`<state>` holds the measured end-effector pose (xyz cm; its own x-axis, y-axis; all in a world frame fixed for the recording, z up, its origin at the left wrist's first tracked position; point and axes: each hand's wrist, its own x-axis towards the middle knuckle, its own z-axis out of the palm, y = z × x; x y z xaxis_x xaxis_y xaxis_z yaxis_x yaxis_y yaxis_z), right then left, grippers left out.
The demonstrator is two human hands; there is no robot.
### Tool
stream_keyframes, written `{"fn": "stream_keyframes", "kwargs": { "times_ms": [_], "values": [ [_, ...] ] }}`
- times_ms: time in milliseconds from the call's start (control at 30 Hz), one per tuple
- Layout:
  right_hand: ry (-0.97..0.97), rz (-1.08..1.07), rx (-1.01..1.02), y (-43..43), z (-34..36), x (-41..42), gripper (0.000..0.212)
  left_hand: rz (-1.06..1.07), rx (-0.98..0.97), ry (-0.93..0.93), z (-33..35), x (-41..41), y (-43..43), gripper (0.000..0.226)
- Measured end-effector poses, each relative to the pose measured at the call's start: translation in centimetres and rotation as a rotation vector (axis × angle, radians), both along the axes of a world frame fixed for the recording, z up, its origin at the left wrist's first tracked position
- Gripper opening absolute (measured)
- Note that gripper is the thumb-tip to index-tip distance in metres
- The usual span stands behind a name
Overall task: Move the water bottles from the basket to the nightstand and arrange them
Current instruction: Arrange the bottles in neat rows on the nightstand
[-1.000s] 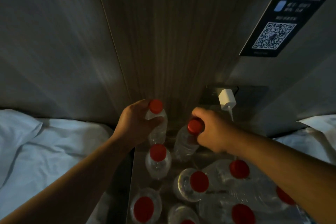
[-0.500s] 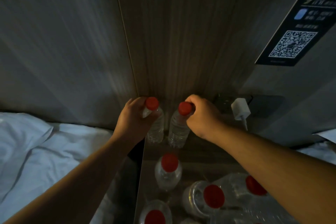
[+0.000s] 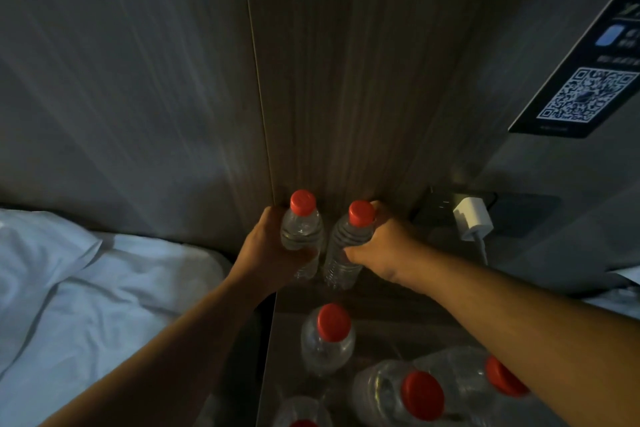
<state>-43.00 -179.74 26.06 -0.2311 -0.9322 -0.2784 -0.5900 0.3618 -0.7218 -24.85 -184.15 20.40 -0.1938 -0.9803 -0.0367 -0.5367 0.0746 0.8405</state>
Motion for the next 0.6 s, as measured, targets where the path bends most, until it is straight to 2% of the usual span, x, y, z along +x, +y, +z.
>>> {"fn": "stream_keyframes", "kwargs": {
  "times_ms": [233, 433, 600],
  "values": [
    [-0.052, -0.059, -0.072, -0.30, -0.07, 0.49, 0.049, -0.024, -0.001, 0.008, 0.35, -0.56, -0.02, 0.054],
    [-0.024, -0.114, -0.093, -0.49, -0.76, 0.88, 0.049, -0.024, 0.003, 0.009, 0.10, -0.58, -0.14, 0.054],
    [0.068, -0.008, -0.028, -0.37, -0.82, 0.10, 0.059, -0.054, 0.017, 0.030, 0.06, -0.87, -0.04, 0.058]
  ]
}}
